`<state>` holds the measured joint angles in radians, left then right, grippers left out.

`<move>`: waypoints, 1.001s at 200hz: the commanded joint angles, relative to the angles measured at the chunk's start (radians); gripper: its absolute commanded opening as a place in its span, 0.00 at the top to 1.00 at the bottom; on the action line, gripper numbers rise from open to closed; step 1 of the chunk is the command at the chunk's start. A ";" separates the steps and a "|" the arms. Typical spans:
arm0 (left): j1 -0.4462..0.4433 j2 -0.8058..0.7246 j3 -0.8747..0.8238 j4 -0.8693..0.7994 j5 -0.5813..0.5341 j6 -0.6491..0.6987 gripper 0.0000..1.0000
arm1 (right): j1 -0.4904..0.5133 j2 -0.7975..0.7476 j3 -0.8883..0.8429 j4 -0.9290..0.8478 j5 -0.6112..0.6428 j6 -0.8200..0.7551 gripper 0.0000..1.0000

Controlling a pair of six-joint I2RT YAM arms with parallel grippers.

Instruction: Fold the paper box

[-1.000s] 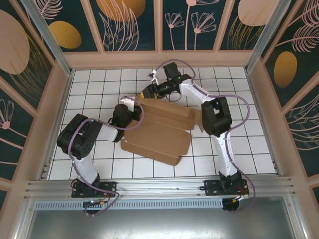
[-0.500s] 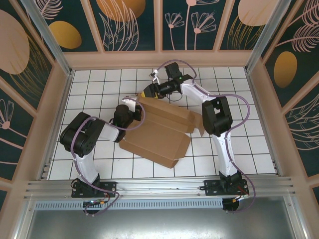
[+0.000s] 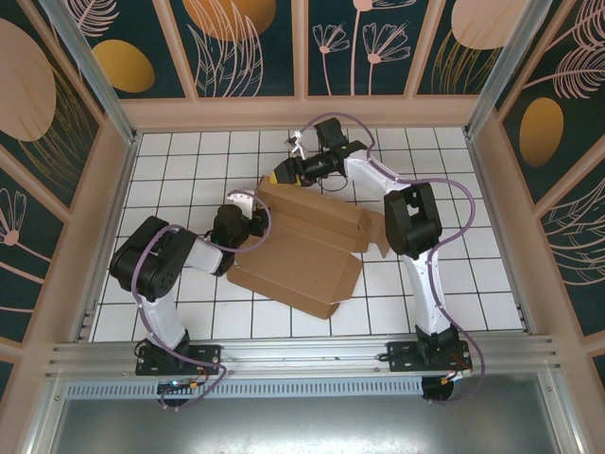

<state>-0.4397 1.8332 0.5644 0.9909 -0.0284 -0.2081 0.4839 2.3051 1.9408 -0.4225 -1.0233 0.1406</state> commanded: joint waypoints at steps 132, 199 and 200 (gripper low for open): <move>0.025 0.110 0.118 0.084 0.075 -0.093 0.58 | 0.001 -0.002 -0.058 0.016 0.002 0.031 0.25; 0.025 0.136 0.131 0.086 0.100 -0.100 1.00 | -0.003 -0.018 -0.068 0.011 0.010 0.030 0.25; 0.025 0.135 0.130 0.086 0.099 -0.101 1.00 | -0.004 -0.018 -0.069 0.011 0.010 0.030 0.25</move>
<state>-0.4206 1.9503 0.6868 1.0901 0.0715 -0.2863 0.4744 2.3035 1.9064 -0.3477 -1.0393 0.1860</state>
